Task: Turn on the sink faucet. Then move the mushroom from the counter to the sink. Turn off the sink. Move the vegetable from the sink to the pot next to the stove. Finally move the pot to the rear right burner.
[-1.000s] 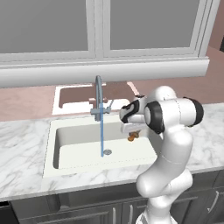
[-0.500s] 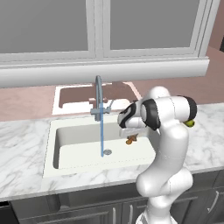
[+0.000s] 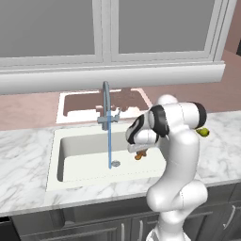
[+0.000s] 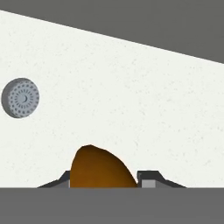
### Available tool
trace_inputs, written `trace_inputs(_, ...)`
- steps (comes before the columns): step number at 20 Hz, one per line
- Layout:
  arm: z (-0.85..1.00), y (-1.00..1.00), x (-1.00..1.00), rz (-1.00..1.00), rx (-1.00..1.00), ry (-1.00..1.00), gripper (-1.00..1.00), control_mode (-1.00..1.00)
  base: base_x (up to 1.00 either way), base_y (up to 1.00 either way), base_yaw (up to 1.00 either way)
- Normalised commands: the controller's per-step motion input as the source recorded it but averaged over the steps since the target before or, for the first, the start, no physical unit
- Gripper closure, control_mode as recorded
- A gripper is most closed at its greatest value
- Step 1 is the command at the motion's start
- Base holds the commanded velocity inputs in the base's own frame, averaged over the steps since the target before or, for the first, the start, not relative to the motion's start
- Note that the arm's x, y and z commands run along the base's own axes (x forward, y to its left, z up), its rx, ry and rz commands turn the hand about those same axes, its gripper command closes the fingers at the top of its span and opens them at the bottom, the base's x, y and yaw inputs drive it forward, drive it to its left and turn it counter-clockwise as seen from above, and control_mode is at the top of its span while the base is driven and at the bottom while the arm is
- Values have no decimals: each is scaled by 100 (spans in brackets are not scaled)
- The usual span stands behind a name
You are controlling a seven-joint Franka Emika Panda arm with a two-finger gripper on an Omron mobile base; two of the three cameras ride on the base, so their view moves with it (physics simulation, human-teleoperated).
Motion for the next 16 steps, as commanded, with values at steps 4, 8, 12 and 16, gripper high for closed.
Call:
trace_inputs(4,-26,0,0,0,0,-2,100,-100,0,0,0)
trace_inputs(8,-26,0,0,0,0,0,100,-100,0,0,0)
trace_inputs(12,-25,0,0,0,0,0,100,-100,0,0,0)
trace_inputs(16,-25,2,0,0,0,0,-100,-100,0,0,0)
